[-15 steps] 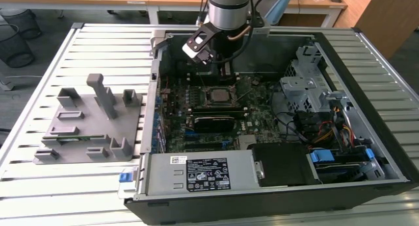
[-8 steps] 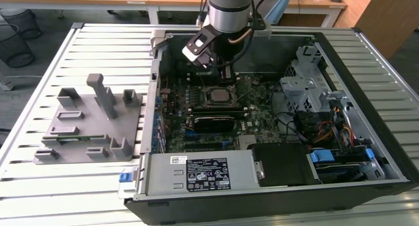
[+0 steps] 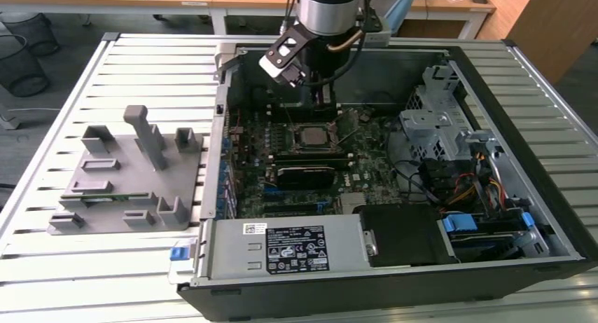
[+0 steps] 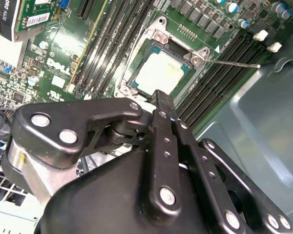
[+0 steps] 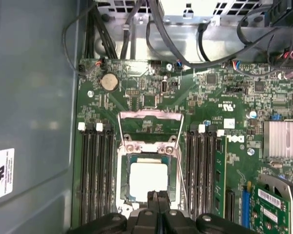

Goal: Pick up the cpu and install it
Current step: 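Place the cpu into insertion slot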

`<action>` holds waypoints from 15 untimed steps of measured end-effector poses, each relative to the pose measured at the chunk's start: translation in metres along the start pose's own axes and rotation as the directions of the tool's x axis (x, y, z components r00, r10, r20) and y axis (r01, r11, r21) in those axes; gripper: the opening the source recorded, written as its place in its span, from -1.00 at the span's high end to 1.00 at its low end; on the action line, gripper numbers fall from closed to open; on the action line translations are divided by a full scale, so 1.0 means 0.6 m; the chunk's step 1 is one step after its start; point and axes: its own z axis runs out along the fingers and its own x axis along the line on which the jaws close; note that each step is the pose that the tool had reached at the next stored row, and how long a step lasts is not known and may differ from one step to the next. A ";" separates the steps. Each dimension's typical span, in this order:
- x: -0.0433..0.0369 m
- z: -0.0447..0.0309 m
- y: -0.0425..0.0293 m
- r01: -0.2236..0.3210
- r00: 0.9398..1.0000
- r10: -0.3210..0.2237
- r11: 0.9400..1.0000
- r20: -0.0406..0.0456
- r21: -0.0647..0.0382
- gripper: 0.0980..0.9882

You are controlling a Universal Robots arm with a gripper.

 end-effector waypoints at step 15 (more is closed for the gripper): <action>0.000 0.000 0.011 0.000 1.000 0.000 1.000 0.000 0.000 0.98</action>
